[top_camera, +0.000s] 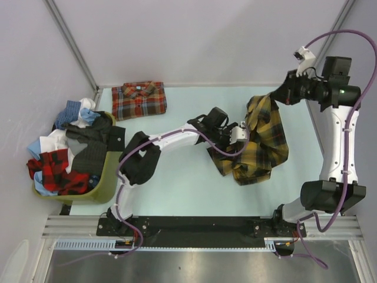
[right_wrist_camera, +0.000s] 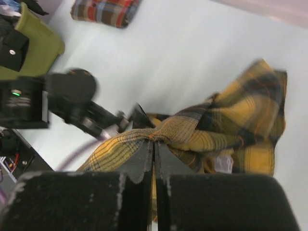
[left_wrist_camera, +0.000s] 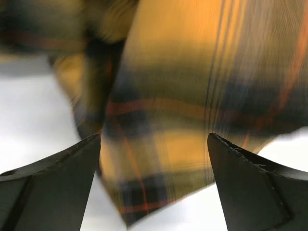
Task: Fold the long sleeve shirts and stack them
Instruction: Flatten the shirt out
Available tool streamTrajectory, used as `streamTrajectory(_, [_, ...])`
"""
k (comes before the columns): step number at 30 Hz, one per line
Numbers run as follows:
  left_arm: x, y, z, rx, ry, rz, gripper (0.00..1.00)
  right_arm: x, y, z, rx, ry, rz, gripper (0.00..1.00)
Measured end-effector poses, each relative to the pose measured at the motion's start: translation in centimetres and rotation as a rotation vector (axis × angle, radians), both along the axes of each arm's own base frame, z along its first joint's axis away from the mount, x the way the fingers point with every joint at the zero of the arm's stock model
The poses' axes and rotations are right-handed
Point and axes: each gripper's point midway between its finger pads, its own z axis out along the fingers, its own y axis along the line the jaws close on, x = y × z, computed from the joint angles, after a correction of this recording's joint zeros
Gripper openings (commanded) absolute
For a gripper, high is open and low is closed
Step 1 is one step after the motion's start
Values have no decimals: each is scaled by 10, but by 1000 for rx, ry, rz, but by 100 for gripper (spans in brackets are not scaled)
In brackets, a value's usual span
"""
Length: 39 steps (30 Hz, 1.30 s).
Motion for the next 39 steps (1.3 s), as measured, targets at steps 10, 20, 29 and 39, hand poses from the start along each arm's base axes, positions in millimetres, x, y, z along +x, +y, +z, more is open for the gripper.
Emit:
streamTrajectory(10, [-100, 66, -9, 34, 137, -175, 45, 3, 159, 71, 88, -210, 350, 0])
streamTrajectory(20, [-179, 191, 111, -251, -131, 2, 95, -42, 166, 83, 169, -179, 414, 0])
streamTrajectory(29, [-95, 231, 68, -77, -48, 416, 93, -32, 9, -94, 10, 187, 37, 0])
streamTrajectory(39, [10, 186, 46, 46, 2, 478, 85, -42, 9, -152, 67, 398, 61, 0])
